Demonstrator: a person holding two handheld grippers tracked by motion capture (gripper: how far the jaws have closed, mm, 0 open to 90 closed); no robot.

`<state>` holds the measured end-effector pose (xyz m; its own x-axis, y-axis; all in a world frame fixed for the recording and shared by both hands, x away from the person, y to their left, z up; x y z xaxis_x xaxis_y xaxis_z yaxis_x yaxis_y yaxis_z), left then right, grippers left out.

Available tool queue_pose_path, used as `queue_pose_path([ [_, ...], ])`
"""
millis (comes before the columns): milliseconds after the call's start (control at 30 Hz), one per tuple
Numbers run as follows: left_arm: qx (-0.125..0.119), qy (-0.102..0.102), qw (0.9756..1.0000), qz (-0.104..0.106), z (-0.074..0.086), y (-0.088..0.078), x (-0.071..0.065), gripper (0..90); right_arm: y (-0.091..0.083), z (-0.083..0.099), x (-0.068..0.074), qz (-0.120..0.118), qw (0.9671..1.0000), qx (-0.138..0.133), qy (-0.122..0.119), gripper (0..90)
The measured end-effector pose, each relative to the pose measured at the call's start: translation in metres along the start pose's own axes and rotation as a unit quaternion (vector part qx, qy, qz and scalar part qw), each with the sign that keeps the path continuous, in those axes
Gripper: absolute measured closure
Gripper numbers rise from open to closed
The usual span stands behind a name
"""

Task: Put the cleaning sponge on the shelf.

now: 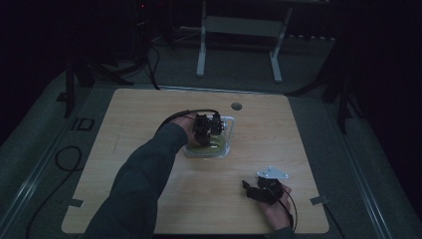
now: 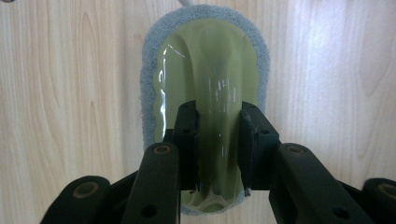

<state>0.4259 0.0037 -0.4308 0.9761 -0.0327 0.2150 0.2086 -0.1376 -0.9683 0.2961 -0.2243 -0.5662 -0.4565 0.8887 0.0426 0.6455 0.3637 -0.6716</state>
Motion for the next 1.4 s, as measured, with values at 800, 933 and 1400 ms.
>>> queue_pose_path([
  [800,0.018,0.015,0.9995,-0.022,-0.008,0.017,-0.012,71.5,0.000,0.000,0.000,0.000,1.0000,0.001,0.001,29.9],
  [933,0.018,0.015,0.9993,-0.030,-0.007,0.022,-0.013,71.5,0.000,0.000,0.000,0.000,1.0000,0.000,0.001,29.9],
  [1400,0.032,0.023,0.9986,-0.037,-0.010,0.029,-0.014,71.4,0.000,0.000,0.000,0.000,1.0000,0.000,0.000,29.9],
])
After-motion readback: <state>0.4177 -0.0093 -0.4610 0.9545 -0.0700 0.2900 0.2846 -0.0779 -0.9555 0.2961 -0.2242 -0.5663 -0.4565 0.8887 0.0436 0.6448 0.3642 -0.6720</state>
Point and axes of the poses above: each handheld gripper's, and its own axes: y roughly forward along the jaws, z roughly out of its underside, x roughly to its left, the point moved 1 cm from there along y, roughly forward along the jaws, and after that the axes turned 4 degrees about y, right-handed, at the moved point
